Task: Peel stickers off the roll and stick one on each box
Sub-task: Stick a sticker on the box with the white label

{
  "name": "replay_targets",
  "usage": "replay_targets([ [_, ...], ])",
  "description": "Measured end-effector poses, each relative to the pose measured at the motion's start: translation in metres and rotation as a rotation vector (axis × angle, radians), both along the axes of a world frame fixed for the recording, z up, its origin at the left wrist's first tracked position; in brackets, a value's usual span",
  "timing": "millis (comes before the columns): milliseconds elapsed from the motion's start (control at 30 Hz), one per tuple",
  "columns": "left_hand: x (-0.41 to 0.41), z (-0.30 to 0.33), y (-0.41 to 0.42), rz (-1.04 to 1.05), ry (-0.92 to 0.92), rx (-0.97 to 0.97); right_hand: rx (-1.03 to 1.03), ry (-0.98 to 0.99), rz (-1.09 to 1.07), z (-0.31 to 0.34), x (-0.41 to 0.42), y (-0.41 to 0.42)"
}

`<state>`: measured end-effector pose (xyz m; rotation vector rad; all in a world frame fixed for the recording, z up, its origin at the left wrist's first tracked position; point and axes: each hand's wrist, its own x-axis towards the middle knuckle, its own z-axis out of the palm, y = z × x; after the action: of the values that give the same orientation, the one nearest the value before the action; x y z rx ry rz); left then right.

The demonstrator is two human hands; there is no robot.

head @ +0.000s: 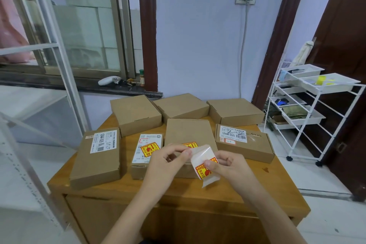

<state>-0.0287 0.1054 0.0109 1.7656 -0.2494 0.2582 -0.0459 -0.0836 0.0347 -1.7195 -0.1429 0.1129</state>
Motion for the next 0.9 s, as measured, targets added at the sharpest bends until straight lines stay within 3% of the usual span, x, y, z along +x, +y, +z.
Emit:
replay_targets([
  [500, -0.011, -0.001, 0.048, 0.179, 0.022, -0.154, -0.076, -0.004, 0.014, 0.003, 0.002, 0.047],
  [900, -0.021, 0.001, 0.092, 0.306, -0.006, -0.167, -0.060, -0.008, 0.073, 0.000, 0.003, 0.080],
])
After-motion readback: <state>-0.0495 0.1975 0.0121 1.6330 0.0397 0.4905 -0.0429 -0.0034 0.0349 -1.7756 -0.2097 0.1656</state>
